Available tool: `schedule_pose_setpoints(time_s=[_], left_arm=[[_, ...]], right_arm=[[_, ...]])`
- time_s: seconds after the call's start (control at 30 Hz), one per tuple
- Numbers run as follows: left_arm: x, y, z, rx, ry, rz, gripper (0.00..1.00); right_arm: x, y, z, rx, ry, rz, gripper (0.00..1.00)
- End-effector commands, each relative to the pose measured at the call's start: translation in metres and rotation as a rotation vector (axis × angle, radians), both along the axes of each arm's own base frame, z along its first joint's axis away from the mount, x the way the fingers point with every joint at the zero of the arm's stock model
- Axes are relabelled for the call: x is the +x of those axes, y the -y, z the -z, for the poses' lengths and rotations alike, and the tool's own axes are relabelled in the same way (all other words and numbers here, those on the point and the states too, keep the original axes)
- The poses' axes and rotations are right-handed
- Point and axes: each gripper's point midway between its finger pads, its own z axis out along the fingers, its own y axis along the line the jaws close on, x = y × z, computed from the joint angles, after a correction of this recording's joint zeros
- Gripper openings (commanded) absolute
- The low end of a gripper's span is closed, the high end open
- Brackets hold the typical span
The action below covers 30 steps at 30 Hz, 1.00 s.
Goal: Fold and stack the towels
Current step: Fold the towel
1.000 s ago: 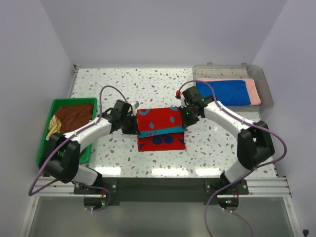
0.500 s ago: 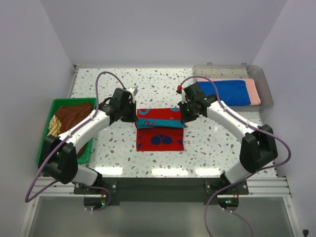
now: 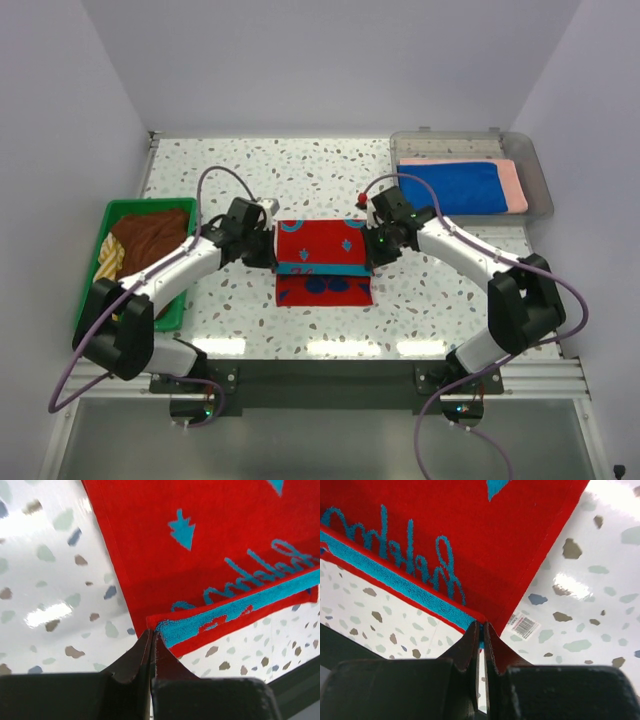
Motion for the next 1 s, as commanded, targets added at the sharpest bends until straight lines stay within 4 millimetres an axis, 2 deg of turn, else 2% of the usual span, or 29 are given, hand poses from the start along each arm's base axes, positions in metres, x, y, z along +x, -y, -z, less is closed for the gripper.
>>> schedule_pose_setpoints(time_s=[0.0,0.1,0.27,0.37,0.4,0.47,0.5,0.53,0.6,0.67,0.7,0.77,0.87,0.9,0.97], left_arm=[[-0.020,-0.019,0.030,0.056,-0.055,-0.006,0.00],[-0.029,-0.011,0.046,0.007,-0.092,-0.003,0.00],[-0.033,-0.007,0.055,-0.012,-0.120,-0.006,0.02],[-0.034,-0.011,0.052,0.002,-0.117,-0.017,0.09],[-0.034,-0.011,0.050,0.000,-0.112,-0.021,0.14],[-0.035,-0.011,0.041,-0.012,-0.098,-0.026,0.20],[-0.036,-0.010,0.038,-0.022,-0.098,-0.030,0.26],[-0.037,-0.010,0.030,-0.039,-0.078,-0.033,0.29],[-0.044,-0.011,0.026,-0.052,-0.083,-0.044,0.34],[-0.050,-0.011,0.018,-0.077,-0.065,-0.048,0.36],[-0.057,-0.011,0.021,-0.093,-0.083,-0.054,0.39],[-0.063,-0.007,0.016,-0.133,-0.081,-0.053,0.43],[-0.072,-0.006,0.012,-0.173,-0.089,-0.077,0.54],[-0.073,-0.006,0.012,-0.182,-0.093,-0.096,0.63],[-0.074,-0.005,0.009,-0.196,-0.085,-0.111,0.67]], right_arm=[[-0.017,0.024,0.019,-0.089,-0.051,0.029,0.00],[-0.021,0.021,0.029,-0.078,-0.060,0.025,0.00],[-0.030,0.018,0.043,-0.069,-0.093,0.022,0.00],[-0.036,0.012,0.044,-0.045,-0.104,0.005,0.02],[-0.037,0.010,0.043,-0.037,-0.105,-0.001,0.10],[-0.043,0.007,0.039,-0.017,-0.110,-0.012,0.20],[-0.046,0.005,0.038,-0.010,-0.112,-0.020,0.28],[-0.051,0.005,0.038,-0.004,-0.119,-0.028,0.31],[-0.059,0.000,0.030,0.029,-0.115,-0.039,0.35],[-0.070,0.000,0.031,0.046,-0.138,-0.032,0.36],[-0.077,-0.006,0.026,0.078,-0.142,-0.050,0.37],[-0.091,-0.007,0.029,0.091,-0.174,-0.051,0.39],[-0.115,-0.011,0.032,0.091,-0.216,-0.087,0.41],[-0.123,-0.012,0.032,0.082,-0.226,-0.109,0.41],[-0.125,-0.006,0.030,0.043,-0.206,-0.097,0.42]])
